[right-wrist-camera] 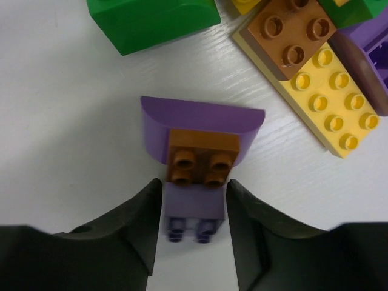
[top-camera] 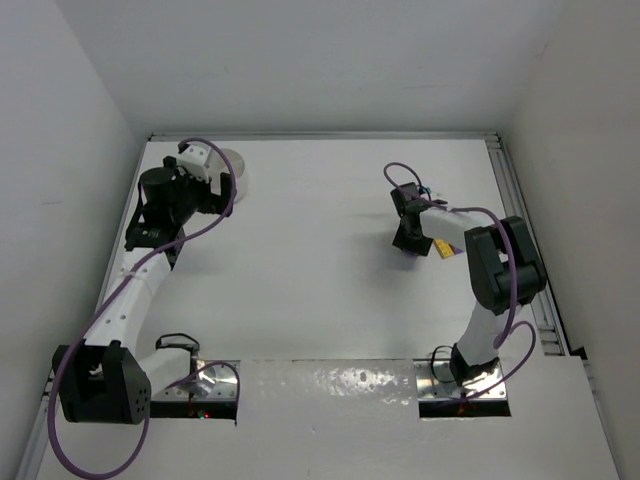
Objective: Sort the legos into containers by color
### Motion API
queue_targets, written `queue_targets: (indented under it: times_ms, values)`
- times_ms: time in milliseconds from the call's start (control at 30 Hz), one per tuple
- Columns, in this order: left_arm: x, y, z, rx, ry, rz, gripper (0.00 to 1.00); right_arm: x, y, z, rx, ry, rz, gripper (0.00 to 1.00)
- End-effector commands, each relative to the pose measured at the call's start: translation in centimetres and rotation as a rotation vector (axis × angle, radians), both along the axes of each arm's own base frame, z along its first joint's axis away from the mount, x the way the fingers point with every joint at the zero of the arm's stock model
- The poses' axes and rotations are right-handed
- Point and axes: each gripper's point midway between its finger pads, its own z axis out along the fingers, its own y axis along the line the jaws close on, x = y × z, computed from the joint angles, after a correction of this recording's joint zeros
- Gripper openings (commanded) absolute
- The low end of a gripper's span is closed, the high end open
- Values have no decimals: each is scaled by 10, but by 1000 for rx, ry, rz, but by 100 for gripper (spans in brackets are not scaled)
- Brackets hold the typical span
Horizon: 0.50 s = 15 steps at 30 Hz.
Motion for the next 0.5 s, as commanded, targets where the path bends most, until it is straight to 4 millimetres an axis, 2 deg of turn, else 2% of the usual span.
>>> queue_targets:
  times_ms: [0,67,167,200,233,267,300,367,400,467]
  values:
    - [1,-7,21,-16,-66,-25,100,18,-4,7,-9,-56,-22,45]
    - [0,-9,21,-15,-69,-39,99,15,-6,6,-14,-48,-17,35]
    - [-4,-16,19,1,-81,-90,98,13,-6,6,-19,-44,25,14]
    - [-7,-20,20,13,-95,-131,94,12,-7,9,-25,-42,56,3]
    - [-10,-24,19,22,-99,-159,91,11,-5,10,-21,-42,77,0]
    - [-13,-28,15,47,-104,-199,86,11,-3,12,-11,-47,101,0]
    - [-19,-37,17,50,-121,-269,85,10,0,17,-4,-54,157,0]
    - [-25,-47,15,107,-157,-370,85,9,24,25,92,-65,277,0]
    - [-34,-59,15,112,-170,-464,86,11,34,33,110,-76,362,0]
    - [-42,-67,11,169,-204,-564,91,7,74,57,224,-122,525,0]
